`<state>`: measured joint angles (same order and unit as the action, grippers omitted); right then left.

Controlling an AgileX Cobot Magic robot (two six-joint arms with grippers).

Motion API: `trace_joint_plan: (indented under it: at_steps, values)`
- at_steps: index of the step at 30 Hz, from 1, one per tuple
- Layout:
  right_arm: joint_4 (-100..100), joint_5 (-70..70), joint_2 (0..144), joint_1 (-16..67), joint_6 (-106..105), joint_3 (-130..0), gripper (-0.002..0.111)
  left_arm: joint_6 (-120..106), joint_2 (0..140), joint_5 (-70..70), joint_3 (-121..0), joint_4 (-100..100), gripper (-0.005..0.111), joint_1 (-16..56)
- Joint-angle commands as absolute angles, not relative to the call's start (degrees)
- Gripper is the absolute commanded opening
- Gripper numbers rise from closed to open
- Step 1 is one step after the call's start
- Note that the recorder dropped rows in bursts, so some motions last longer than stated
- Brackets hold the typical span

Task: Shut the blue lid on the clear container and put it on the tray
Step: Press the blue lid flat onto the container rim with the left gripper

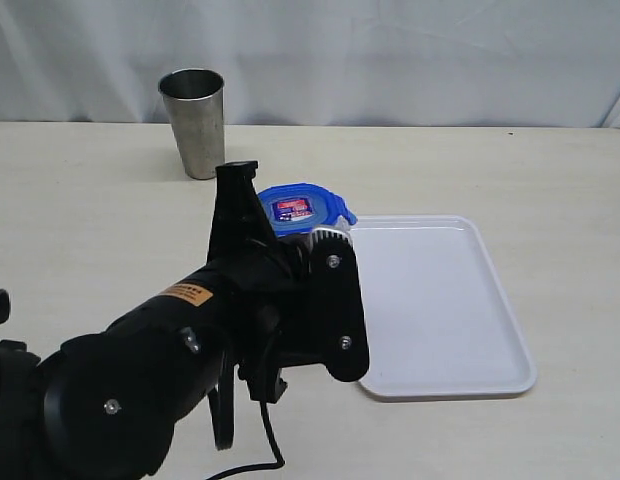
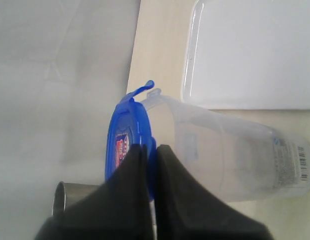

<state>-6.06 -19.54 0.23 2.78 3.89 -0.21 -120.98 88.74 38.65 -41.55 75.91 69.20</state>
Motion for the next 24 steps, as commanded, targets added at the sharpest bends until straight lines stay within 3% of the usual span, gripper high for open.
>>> trace_joint_plan:
  at_steps: [1, 24]
  values:
    - [-6.48, -19.58, 0.0, 2.66, 3.85, 0.0, 0.005, -122.51, 88.66, 39.13, -41.41, 77.22, 0.0, 69.41]
    - [-6.48, -19.58, 0.0, 2.66, 3.85, 0.0, 0.005, -122.51, 88.66, 37.59, -41.41, 77.34, 0.0, 70.72]
